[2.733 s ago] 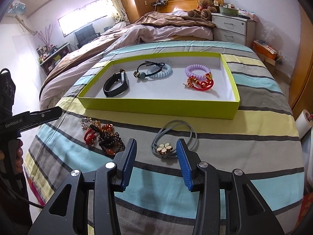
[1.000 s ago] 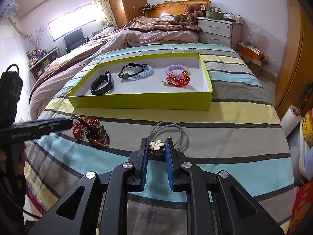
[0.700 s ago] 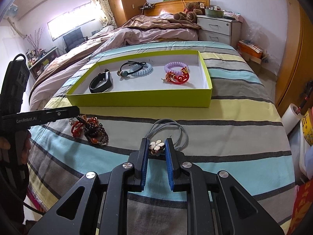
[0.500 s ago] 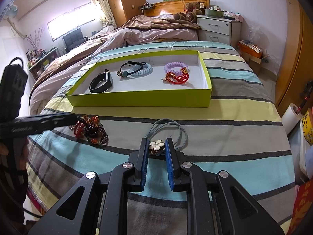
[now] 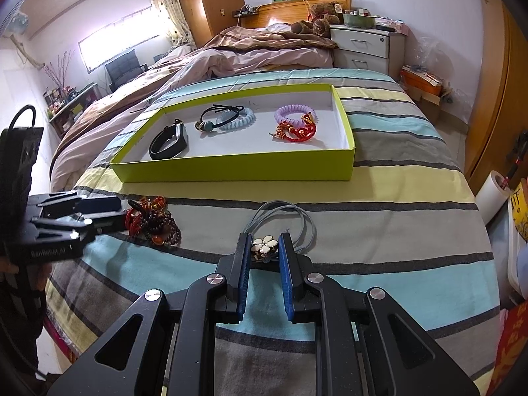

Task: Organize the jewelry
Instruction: 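Grasp the gold heart-shaped chain with the left tool while the right tool holds the hair tie, then carry the gold chain and grey hair tie over the box with both tools, then open both tools to release the chain and hair tie in the box, withdraw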

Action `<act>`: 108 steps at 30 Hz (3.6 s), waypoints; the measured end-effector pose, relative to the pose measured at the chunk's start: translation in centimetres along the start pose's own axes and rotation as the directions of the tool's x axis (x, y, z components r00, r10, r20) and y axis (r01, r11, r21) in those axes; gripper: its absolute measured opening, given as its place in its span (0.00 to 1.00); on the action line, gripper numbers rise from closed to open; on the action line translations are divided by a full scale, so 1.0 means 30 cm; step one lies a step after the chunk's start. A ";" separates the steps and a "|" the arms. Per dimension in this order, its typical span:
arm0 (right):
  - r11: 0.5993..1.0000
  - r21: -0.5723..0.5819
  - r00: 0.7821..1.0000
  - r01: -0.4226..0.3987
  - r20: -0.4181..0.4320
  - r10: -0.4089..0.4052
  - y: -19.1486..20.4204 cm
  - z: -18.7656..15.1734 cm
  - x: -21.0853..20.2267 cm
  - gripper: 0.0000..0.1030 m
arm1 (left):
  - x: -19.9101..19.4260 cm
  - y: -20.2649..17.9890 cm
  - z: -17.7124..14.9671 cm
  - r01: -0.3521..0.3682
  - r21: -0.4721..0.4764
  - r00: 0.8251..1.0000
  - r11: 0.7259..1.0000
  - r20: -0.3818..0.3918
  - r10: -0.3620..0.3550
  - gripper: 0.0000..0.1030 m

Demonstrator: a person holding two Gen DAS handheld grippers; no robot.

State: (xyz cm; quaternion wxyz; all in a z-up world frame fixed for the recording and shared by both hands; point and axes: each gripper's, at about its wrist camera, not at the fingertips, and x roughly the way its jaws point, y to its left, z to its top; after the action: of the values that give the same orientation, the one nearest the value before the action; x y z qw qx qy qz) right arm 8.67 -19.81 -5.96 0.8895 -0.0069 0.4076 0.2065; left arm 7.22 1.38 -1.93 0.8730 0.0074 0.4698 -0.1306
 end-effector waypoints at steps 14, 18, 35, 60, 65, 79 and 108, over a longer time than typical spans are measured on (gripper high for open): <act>1.000 0.004 1.000 -0.005 0.003 0.005 -0.003 0.001 0.004 0.17 | 0.010 -0.043 0.004 -0.072 0.077 0.997 0.994 -0.005 0.073 0.37; 1.000 0.009 1.000 -0.006 0.001 0.006 -0.007 0.001 0.006 0.17 | 0.005 -0.027 0.003 -0.059 0.050 0.998 0.997 -0.003 0.059 0.31; 1.000 0.004 1.000 -0.005 0.012 0.005 -0.003 0.004 -0.007 0.17 | -0.033 0.019 -0.018 -0.045 -0.024 0.999 0.999 0.024 0.046 0.21; 0.999 -0.043 0.993 -0.026 0.115 0.031 0.038 0.154 -0.053 0.17 | -0.143 0.067 0.168 -0.042 -0.078 0.989 0.996 0.138 0.052 0.21; 0.998 -0.052 0.992 -0.034 0.120 0.040 0.040 0.209 -0.021 0.17 | -0.102 0.068 0.232 -0.015 -0.088 0.991 0.996 0.132 0.027 0.21; 0.992 -0.096 0.996 -0.084 0.030 0.087 -0.004 0.306 0.140 0.17 | 0.043 -0.009 0.279 0.048 -0.072 0.996 0.996 0.079 -0.043 0.21; 0.981 -0.192 0.998 -0.019 -0.070 0.005 -0.031 0.330 0.288 0.17 | 0.172 0.010 0.287 0.025 -0.114 1.000 0.993 -0.011 -0.026 0.21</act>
State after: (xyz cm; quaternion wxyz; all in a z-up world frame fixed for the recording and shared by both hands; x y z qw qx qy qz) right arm 21.21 -15.75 -5.78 0.8688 -0.0975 0.4163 0.2498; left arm 17.05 -0.65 -1.41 0.8674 -0.0476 0.4819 -0.1148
